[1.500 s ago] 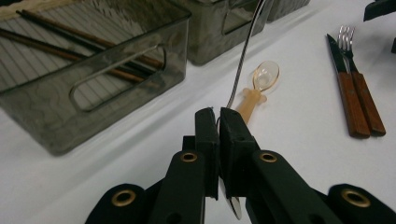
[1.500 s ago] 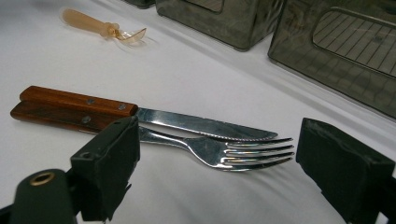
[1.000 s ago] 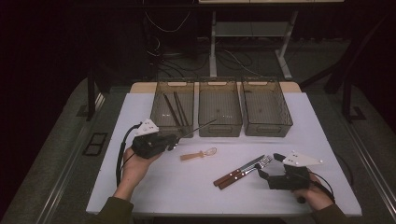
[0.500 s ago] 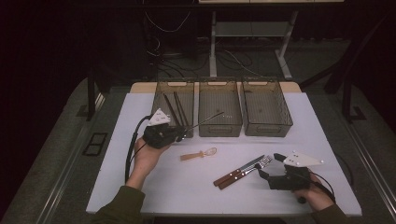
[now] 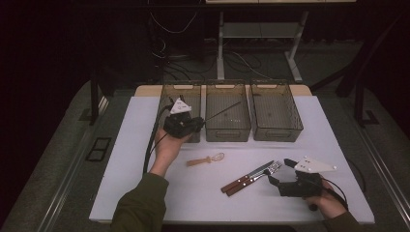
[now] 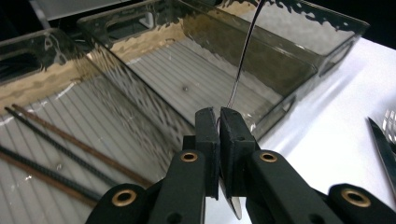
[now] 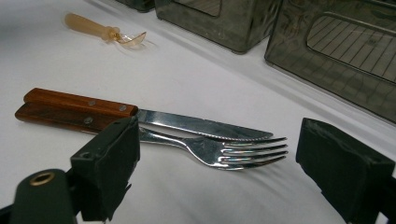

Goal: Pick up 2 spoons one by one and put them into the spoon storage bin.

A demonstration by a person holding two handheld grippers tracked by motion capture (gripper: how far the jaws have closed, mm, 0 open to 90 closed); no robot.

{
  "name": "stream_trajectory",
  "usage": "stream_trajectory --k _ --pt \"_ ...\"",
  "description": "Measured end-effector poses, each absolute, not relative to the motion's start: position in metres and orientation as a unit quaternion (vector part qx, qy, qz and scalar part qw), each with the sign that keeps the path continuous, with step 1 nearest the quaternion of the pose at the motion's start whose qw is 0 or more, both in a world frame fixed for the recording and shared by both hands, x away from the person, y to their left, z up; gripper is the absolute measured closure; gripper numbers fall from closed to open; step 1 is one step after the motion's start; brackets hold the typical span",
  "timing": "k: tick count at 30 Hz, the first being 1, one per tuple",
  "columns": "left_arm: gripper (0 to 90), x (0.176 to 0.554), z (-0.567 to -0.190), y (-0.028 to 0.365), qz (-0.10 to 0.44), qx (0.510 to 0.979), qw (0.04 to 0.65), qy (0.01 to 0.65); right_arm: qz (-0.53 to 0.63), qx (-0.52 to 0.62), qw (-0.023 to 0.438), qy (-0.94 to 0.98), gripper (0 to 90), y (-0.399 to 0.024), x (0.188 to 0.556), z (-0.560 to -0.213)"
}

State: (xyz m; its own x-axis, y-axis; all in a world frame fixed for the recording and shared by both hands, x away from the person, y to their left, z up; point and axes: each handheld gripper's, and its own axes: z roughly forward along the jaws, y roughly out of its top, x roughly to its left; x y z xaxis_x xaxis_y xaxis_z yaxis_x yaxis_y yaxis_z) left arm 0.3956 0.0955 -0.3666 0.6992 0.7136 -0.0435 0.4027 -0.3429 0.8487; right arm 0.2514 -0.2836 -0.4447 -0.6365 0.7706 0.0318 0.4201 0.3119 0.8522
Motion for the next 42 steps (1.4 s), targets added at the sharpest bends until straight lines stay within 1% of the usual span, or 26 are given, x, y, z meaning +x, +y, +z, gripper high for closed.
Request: stream_trajectory --k 2,12,14,20,28,32,33,35,38,42 --pt "85.8 0.401 -0.365 0.088 0.173 0.795 0.459 0.357 0.448 0.381 0.196 0.784 13.9 -0.284 0.251 -0.444" --pt "85.8 0.421 -0.365 0.061 0.189 0.801 0.434 0.366 0.448 0.378 0.196 0.786 13.9 -0.284 0.252 -0.444" --pt "85.8 0.425 -0.366 0.059 0.192 0.807 0.422 0.366 0.448 0.378 0.196 0.786 13.9 -0.284 0.252 -0.445" --pt "85.8 0.433 -0.373 0.051 0.190 0.798 0.415 0.393 0.449 0.379 0.195 0.785 13.9 -0.285 0.252 -0.444" --pt "85.8 0.439 -0.382 0.040 0.196 0.816 0.372 0.398 0.450 0.378 0.194 0.785 13.9 -0.285 0.252 -0.444" --pt "85.3 0.440 -0.385 0.037 0.196 0.815 0.365 0.406 0.451 0.378 0.194 0.785 13.9 -0.285 0.252 -0.444" --pt "84.4 0.440 -0.385 0.037 0.196 0.813 0.369 0.406 0.451 0.378 0.194 0.785 13.9 -0.285 0.252 -0.444" --pt "68.6 0.439 -0.384 0.035 0.210 0.809 0.374 0.402 0.451 0.377 0.194 0.785 13.9 -0.285 0.252 -0.444" --pt "59.3 0.438 -0.381 0.035 0.205 0.810 0.385 0.392 0.452 0.378 0.194 0.784 13.9 -0.286 0.252 -0.444" --pt "51.4 0.436 -0.377 0.038 0.190 0.814 0.398 0.377 0.451 0.378 0.195 0.785 13.9 -0.286 0.252 -0.444"
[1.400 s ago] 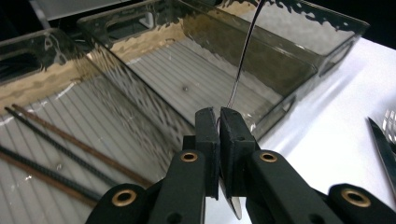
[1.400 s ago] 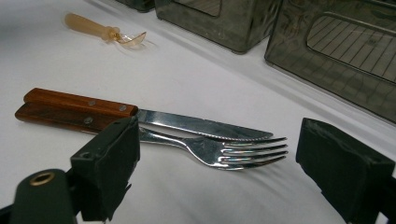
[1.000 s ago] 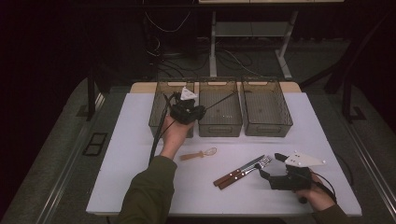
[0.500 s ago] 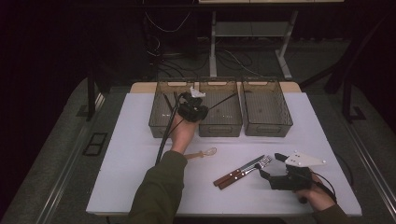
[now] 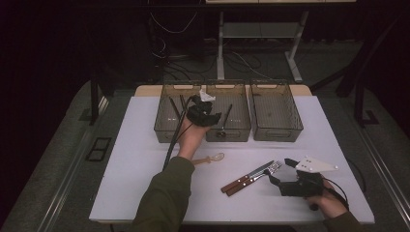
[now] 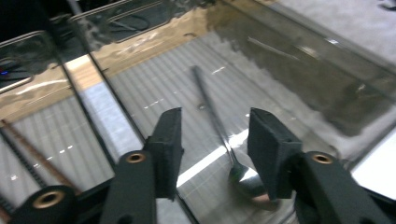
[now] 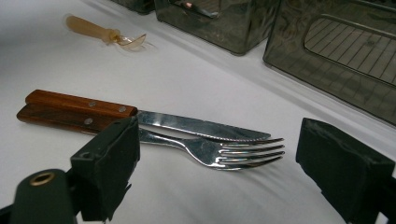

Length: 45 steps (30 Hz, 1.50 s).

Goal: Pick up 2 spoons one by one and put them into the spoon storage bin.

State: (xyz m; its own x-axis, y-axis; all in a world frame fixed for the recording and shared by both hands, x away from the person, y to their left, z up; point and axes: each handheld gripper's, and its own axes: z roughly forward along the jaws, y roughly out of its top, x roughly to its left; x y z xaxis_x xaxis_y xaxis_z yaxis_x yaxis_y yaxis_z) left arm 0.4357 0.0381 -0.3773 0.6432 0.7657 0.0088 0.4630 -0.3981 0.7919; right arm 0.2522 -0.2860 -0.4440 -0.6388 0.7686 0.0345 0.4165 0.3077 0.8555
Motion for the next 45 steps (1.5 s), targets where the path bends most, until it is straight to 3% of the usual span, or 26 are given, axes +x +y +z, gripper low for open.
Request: stream_trajectory --k 7,13,45 --pt "39.6 0.426 -0.368 0.047 0.169 0.829 0.406 0.346 0.451 0.378 0.195 0.785 13.9 -0.286 0.252 -0.444" --pt "35.9 0.411 -0.365 0.059 0.152 0.829 0.423 0.332 0.450 0.378 0.196 0.785 13.9 -0.286 0.252 -0.444" --pt "24.9 0.334 -0.397 0.136 0.120 0.837 0.456 0.280 0.447 0.381 0.195 0.786 13.9 -0.284 0.252 -0.444"
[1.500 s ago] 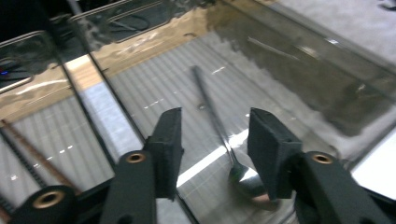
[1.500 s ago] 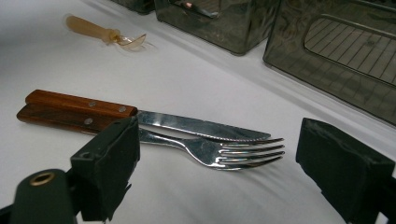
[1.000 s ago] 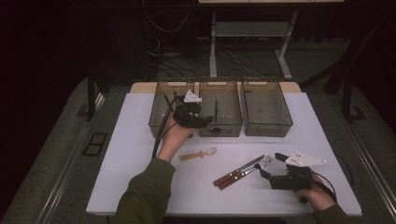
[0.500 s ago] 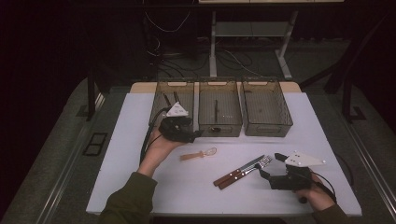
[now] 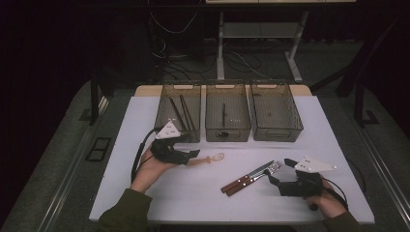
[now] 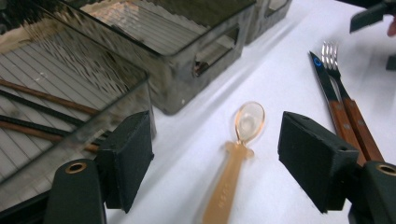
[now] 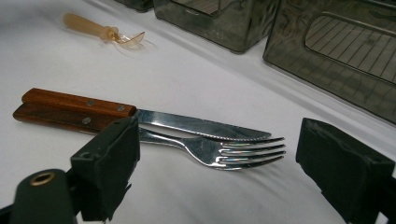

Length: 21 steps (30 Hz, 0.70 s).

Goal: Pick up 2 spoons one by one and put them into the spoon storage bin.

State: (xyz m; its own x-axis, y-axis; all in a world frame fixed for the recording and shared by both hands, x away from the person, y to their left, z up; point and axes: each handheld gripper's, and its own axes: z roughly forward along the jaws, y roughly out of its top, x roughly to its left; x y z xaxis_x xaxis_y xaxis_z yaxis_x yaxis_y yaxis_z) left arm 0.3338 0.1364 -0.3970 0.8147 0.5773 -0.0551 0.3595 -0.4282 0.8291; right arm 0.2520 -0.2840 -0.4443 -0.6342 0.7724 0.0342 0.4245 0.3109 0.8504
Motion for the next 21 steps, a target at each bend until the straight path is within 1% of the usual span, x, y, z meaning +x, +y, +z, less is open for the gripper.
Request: stream_trajectory --k 7,13,17,21 --pt "23.8 0.330 -0.412 0.136 0.108 0.849 0.442 0.267 0.447 0.380 0.195 0.786 13.9 -0.283 0.251 -0.444" --pt "24.1 0.331 -0.422 0.130 0.099 0.867 0.418 0.252 0.447 0.382 0.196 0.785 13.9 -0.284 0.251 -0.444" --pt "26.4 0.332 -0.426 0.126 0.096 0.875 0.406 0.247 0.445 0.379 0.196 0.787 13.9 -0.283 0.251 -0.444" --pt "31.3 0.337 -0.433 0.125 0.098 0.883 0.389 0.243 0.445 0.380 0.196 0.787 13.9 -0.283 0.251 -0.444"
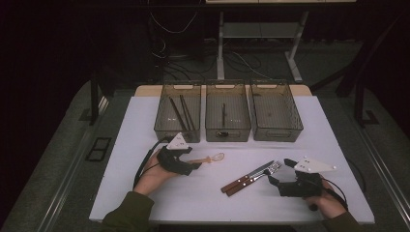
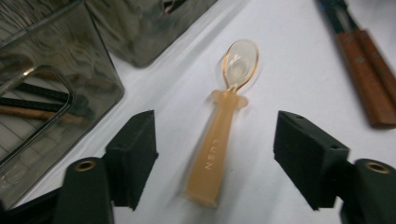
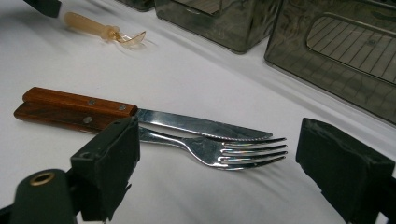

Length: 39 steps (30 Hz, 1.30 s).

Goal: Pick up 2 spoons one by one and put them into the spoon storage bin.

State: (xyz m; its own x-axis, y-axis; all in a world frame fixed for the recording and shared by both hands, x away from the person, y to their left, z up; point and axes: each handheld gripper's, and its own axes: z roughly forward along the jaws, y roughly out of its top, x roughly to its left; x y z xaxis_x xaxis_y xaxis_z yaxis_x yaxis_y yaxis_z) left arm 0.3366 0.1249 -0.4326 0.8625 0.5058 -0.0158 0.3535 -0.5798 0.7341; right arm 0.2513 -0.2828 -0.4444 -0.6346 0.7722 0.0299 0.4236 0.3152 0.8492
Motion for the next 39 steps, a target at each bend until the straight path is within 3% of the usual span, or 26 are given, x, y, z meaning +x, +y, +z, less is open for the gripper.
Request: stream_trajectory --k 27,39 --pt "68.5 0.337 -0.446 0.116 0.088 0.906 0.354 0.216 0.443 0.381 0.196 0.787 13.9 -0.283 0.252 -0.445" --pt "74.0 0.335 -0.445 0.115 0.091 0.906 0.352 0.216 0.443 0.382 0.196 0.787 13.9 -0.282 0.252 -0.445"
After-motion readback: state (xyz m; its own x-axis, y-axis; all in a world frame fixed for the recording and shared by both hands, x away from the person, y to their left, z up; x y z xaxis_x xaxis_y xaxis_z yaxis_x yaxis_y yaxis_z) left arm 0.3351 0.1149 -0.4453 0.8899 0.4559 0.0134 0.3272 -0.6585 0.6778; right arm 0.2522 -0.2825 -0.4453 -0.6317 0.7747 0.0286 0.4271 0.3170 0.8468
